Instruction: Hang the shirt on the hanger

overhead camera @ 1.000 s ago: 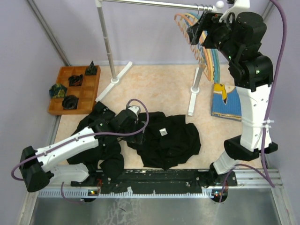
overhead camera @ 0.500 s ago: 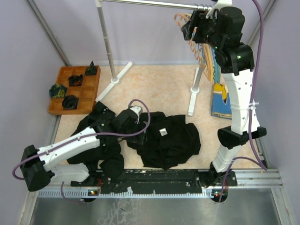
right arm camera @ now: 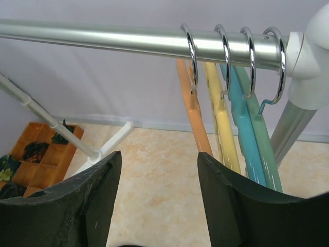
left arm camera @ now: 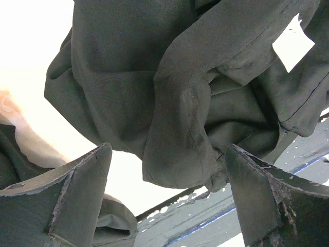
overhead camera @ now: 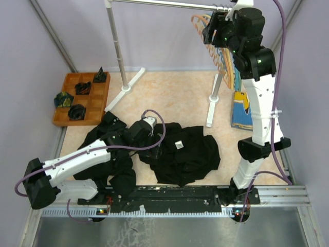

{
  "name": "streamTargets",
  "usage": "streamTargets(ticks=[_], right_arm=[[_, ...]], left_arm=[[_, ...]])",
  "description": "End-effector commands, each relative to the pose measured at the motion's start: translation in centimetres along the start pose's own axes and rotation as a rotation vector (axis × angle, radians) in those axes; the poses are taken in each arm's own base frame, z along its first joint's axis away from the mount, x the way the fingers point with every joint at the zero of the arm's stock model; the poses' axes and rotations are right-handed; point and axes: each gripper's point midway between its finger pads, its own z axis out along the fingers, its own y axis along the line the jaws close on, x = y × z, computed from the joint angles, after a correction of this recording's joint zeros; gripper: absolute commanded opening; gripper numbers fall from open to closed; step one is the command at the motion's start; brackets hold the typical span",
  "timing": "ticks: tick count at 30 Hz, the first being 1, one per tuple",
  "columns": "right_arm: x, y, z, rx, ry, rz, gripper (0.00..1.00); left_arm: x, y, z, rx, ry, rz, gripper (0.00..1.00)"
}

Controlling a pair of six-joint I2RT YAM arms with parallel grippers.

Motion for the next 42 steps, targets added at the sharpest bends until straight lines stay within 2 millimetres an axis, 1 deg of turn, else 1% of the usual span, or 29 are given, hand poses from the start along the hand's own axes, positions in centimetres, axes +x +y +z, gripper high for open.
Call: streamTargets(ticks=[1,8,13,20,30,34,38,42], right_arm=[[-0.4,-0.7,0.5,0.022,-0.014,-0.027,0.61],[-0.1,-1.2,0.7,0.043,-0.007,-0.037,0.61],[0.7,-1.5,1.0,0.058,0.014,-0.047,0.61],[0.8,-2.3,1.1,0.098,0.015,-0.056,0.60],[2.4,-3.3,1.4,0.137,0.060,-0.089,0.60],[2.8,-3.4,1.5,0.136,0.072,-0.100,0.60],[3.3,-3.3,1.9,0.127,0.084,-0.112,0.54],[3.5,-3.3,2.5,0.122,0.086,-0.126,0.41]], left_arm=[[0.0,0.0,0.3,0.003,0.000,-0.007,0.96],[0.3,0.1,0.5,0.001,0.009,-0.010,0.95],[0.4,0.0,0.6,0.001,0.013,-0.010,0.94],[0.2,-0.2,0.7,0.004,0.018,-0.005,0.94],[0.3,-0.5,1.1,0.012,0.036,-0.002,0.92],[0.2,-0.7,1.2,0.016,0.040,0.000,0.92],[0.2,-0.8,1.3,0.015,0.045,0.000,0.91],[0.3,-0.8,1.4,0.016,0.052,0.001,0.91]])
